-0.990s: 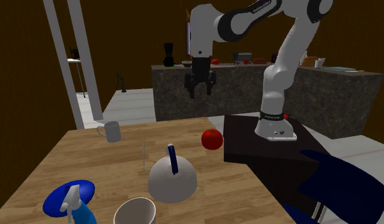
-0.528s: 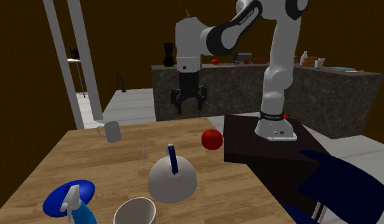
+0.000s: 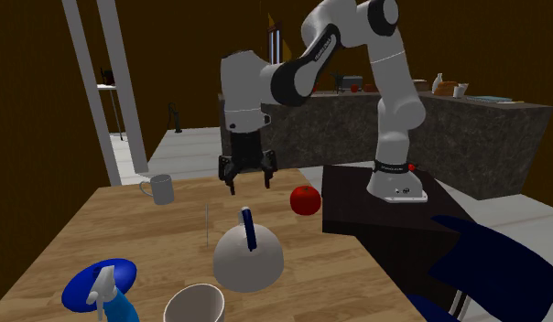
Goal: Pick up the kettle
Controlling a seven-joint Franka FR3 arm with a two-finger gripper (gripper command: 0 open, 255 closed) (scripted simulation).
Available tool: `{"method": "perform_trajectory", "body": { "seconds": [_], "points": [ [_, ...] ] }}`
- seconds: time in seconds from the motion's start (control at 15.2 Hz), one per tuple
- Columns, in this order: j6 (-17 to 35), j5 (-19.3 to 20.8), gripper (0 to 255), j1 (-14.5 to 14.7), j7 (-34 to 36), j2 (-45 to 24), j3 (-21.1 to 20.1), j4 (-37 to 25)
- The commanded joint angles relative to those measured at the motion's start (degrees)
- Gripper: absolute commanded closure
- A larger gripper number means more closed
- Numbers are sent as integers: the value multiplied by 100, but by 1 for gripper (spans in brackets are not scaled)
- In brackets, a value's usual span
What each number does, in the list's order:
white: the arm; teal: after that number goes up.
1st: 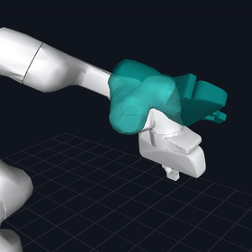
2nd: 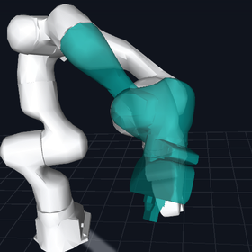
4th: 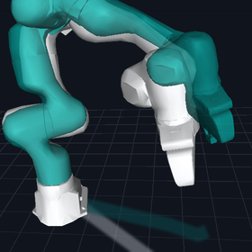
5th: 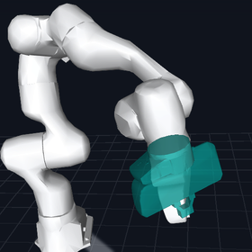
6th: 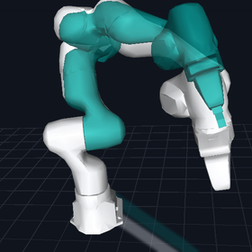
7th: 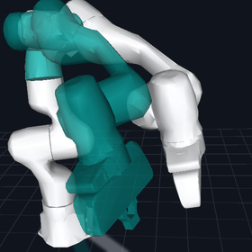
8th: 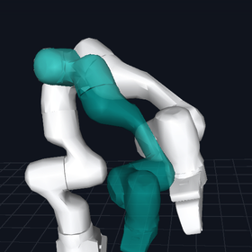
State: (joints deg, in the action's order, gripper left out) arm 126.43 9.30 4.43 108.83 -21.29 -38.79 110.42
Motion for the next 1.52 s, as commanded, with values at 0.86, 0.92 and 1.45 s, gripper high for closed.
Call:
{"method": "perform_trajectory", "body": {
  "seconds": [0.86,0.92,1.45],
  "points": [
    [416,447,255,377,473,-787,329,-267],
    [415,446,255,376,471,-787,329,-268],
    [236,352,255,329,429,-650,260,-327]
  ]
}}
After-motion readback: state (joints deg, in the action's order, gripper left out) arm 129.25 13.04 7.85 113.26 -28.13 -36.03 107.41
